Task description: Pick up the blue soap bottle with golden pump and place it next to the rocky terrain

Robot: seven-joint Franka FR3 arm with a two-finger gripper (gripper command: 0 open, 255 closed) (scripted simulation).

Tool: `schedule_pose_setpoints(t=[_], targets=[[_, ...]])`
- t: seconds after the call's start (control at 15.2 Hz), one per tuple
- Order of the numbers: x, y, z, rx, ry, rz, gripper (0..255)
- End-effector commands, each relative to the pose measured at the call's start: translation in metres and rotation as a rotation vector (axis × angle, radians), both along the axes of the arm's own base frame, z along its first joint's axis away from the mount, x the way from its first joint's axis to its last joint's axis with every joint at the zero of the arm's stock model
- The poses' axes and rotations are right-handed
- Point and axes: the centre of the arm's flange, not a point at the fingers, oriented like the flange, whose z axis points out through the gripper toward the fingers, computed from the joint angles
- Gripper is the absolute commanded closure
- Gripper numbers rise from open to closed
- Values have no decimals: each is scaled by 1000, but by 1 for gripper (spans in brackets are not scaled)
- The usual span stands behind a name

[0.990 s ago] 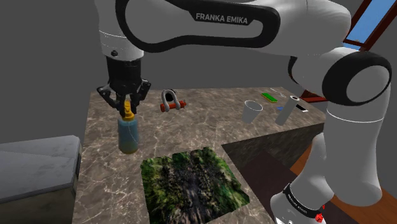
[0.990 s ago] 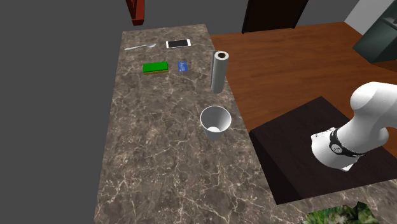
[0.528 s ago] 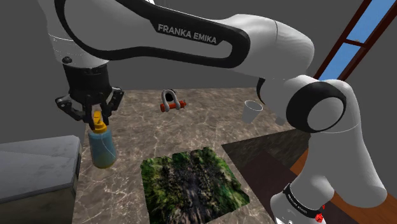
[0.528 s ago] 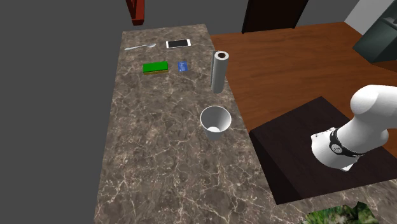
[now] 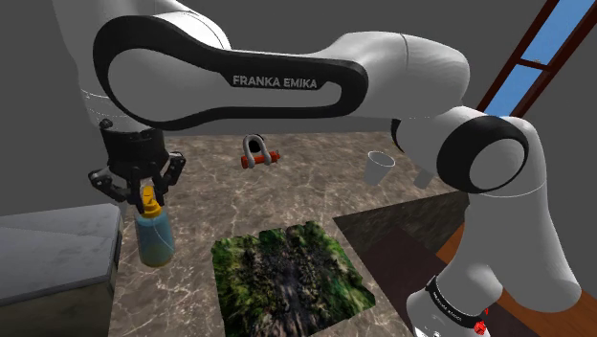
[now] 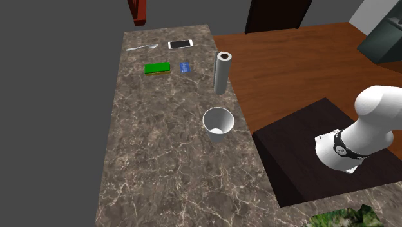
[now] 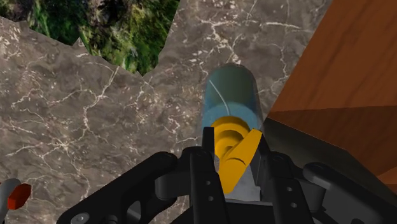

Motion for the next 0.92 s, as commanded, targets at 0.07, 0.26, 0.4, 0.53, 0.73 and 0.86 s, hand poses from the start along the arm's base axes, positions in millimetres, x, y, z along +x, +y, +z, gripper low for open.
schedule_pose_setpoints(t=[0.07, 0.26, 0.4, 0.53, 0.73, 0.86], targets=[[-1, 0, -16, 1, -1, 0, 255], [-1, 0, -31, 1, -1, 0, 255], [-1, 0, -42, 1, -1, 0, 255], [-1, 0, -53, 1, -1, 0, 255], [-1, 0, -57, 1, -1, 0, 255], [-1, 0, -57, 1, -1, 0, 255]])
